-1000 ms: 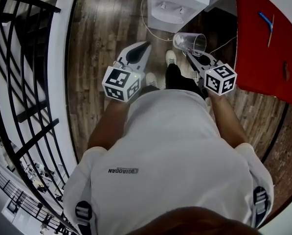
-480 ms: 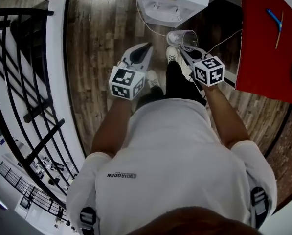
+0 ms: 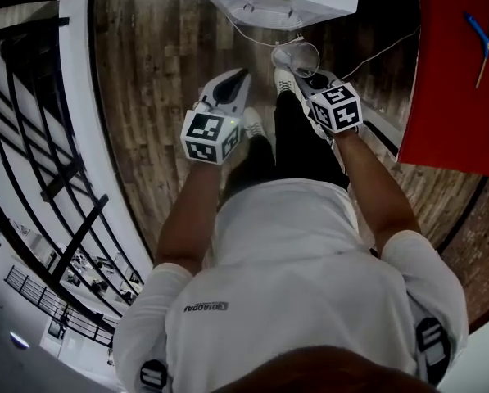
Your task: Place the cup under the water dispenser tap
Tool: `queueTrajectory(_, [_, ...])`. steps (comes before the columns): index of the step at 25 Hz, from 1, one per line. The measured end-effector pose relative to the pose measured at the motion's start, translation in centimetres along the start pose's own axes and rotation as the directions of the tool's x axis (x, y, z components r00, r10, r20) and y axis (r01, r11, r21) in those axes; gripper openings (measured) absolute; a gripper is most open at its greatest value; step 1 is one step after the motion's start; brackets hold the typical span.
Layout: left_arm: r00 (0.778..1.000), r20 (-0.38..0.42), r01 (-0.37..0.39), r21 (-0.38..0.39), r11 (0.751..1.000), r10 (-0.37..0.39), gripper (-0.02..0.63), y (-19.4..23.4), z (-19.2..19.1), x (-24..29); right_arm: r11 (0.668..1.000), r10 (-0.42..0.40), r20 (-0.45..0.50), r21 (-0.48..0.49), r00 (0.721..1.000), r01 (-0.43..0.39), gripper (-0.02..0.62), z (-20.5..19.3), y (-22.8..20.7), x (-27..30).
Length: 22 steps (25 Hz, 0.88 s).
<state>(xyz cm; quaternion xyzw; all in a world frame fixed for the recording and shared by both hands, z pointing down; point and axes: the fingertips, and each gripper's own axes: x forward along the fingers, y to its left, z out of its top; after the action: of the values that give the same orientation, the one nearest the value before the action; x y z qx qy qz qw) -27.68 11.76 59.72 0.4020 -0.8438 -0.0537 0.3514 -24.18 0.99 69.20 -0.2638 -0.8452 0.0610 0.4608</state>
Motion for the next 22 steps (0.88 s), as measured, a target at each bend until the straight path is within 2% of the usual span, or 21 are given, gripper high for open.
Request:
queueTrajectory(8, [0.999,-0.051,-0.001,-0.043,0.999,-0.001,-0.003,1.4,-2.8,3.6,1.0,-0.004,-0.051,-0.003,0.999,0.004,0.038,-0.7,-2.8,4.6])
queueTrajectory(22, [0.995,-0.09,-0.05,-0.119,0.992,0.04,-0.003,4.6,-6.1,6.0,1.0,-0.004,-0.121,-0.016,0.993,0.002,0.038,-1.4,-4.0,12.9])
